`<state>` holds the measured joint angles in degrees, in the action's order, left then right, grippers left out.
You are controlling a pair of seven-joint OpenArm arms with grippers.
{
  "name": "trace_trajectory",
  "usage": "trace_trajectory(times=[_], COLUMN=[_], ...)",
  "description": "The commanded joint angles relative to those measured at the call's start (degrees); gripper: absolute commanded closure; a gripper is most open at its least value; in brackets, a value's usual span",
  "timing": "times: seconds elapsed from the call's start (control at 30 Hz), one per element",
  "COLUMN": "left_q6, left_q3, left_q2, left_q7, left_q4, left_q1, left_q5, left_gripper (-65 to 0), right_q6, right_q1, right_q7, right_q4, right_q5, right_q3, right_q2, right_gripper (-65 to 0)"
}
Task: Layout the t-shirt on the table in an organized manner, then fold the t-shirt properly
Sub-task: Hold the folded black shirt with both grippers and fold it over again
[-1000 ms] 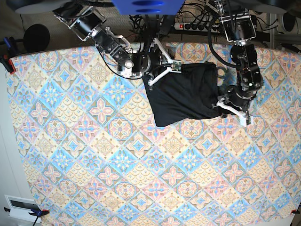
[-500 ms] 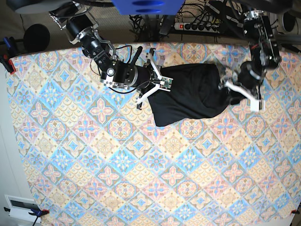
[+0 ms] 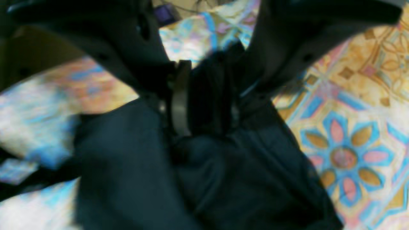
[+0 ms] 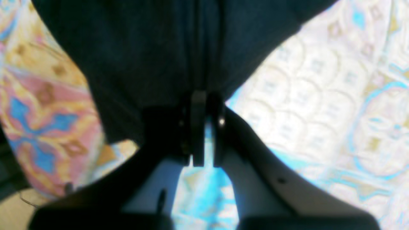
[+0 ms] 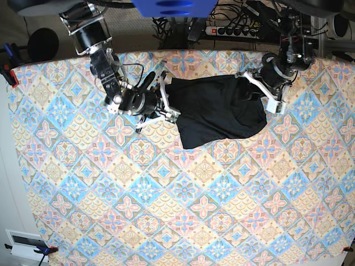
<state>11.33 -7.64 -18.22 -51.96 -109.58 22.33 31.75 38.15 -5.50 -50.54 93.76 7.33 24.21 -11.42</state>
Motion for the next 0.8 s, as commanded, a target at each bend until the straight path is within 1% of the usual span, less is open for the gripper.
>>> trace_trajectory(times=[0.0,0.07,0.17,0.23,0.37,0.43,0.53,0.6,0.7,0.77], left_q6=[0.14,0.14,0.14,0.14,0.32,0.40,0.40,0.40,0.40,0.40], left_q3=[0.91,1.97,1.88,1.70,-2.25,-4.19,-10.08,-12.71,-13.50,-13.33], left_q2=[-0.38,-0.20,-0.29,-0.38,-0.46,-0.46,-0.55,-0.46,-0.55,-0.64], left_q7=[0.84,0.84,0.84,0.93,0.93,0.93,0.93,0.67,0.58,0.40], left_q4=[0.61,3.87,6.59,7.03,4.66,1.58,-2.64,-3.78,-3.96,-3.96], left_q1=[-0.83,-1.71,-2.24,-2.24,-1.98,-1.80,-0.30,-0.13,1.37,3.04], left_q5=[-1.90,-5.68,-8.32,-9.02,-7.97,-4.54,2.85,7.86,14.10,15.15], left_gripper=[-13.2,-13.7,-13.8,-13.8,-13.8,-13.8,-13.8,-13.8,-13.4,-12.4], right_q6=[-0.31,-0.31,-0.31,-0.31,-0.31,-0.31,-0.31,-0.31,-0.39,-0.39], right_q1=[-1.84,-1.84,-1.84,-1.84,-1.84,-1.76,-2.11,-2.28,-4.74,-6.59], right_q7=[1.45,1.45,1.45,1.45,1.45,1.45,1.45,1.45,2.59,2.85], right_q4=[0.79,0.79,1.06,1.06,1.15,1.23,2.55,2.38,0.88,-0.52], right_q5=[0.54,0.45,0.45,0.45,0.45,0.45,0.45,0.54,0.80,0.80], right_q3=[-0.16,-0.16,-0.16,0.89,1.95,1.95,1.77,1.77,1.77,1.77], right_q2=[0.48,1.53,1.71,1.79,1.79,1.79,1.79,1.88,3.64,3.82], right_gripper=[-2.8,-2.8,-2.8,-2.8,-2.7,-2.6,-2.6,-2.5,-2.5,-2.3])
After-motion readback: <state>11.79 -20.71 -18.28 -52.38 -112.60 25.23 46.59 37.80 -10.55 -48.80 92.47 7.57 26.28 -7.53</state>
